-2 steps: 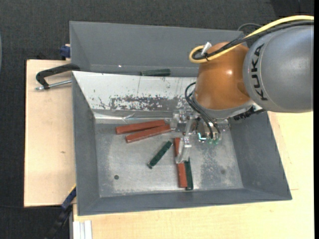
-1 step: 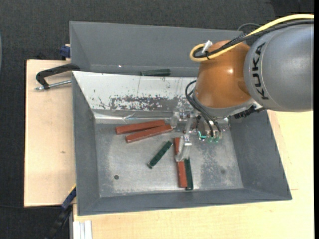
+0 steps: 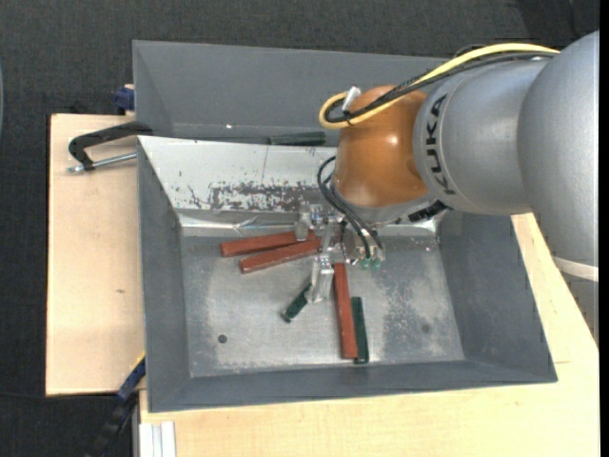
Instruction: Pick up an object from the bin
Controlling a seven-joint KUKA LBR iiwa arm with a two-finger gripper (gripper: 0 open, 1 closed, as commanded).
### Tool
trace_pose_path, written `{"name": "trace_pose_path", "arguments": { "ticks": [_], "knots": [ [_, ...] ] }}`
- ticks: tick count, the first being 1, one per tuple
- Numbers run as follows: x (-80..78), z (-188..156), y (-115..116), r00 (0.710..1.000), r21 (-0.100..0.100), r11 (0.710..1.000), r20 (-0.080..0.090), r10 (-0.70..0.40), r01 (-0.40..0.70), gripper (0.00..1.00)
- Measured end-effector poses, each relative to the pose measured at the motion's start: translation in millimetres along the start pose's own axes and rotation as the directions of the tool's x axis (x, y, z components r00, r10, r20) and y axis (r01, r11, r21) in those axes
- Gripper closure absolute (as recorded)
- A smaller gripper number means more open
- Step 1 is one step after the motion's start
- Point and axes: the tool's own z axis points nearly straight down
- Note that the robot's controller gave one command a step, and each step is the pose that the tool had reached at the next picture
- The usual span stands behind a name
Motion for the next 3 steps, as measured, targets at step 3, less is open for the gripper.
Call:
{"name": "trace_pose_path", "arguments": {
  "ticks": [3],
  "knots": [
    [-10.1, 29, 56, 0.996, -0.001, 0.996, -0.001, 0.084, -0.084, 0.0]
  ]
}}
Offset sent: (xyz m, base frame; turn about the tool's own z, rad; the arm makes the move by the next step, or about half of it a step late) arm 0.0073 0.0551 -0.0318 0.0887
